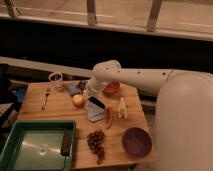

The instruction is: Place brush in red bowl

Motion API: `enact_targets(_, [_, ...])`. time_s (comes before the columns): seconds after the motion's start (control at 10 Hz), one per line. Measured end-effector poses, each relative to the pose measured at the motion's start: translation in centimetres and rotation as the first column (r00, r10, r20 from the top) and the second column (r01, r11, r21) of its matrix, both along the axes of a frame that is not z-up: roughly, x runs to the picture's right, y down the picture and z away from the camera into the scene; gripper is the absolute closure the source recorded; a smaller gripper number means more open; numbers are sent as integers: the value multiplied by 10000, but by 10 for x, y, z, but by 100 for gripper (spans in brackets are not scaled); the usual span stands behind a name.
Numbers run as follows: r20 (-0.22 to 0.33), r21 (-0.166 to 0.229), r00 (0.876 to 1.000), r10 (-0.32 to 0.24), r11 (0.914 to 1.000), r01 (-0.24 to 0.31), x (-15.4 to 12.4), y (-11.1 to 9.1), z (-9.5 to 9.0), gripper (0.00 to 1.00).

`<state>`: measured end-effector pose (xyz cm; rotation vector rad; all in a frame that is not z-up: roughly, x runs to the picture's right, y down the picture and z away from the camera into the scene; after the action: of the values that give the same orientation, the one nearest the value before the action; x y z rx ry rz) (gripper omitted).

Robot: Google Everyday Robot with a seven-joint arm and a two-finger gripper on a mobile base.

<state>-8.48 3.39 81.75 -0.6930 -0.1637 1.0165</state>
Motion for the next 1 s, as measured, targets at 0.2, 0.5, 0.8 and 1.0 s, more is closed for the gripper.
enact_targets(0.2, [-561, 59, 9984, 76, 10000, -73, 21, -9, 4, 81])
enact_targets(0.5, [-1523, 87, 9860, 679, 9977, -674, 67, -17, 10, 81])
enact_targets(0.8, [-2160, -24, 9680, 1277, 9913, -1313, 97, -20, 21, 81])
enact_targets(1.0, [-2530, -265, 9554, 1523, 9861, -1642, 113, -20, 37, 81])
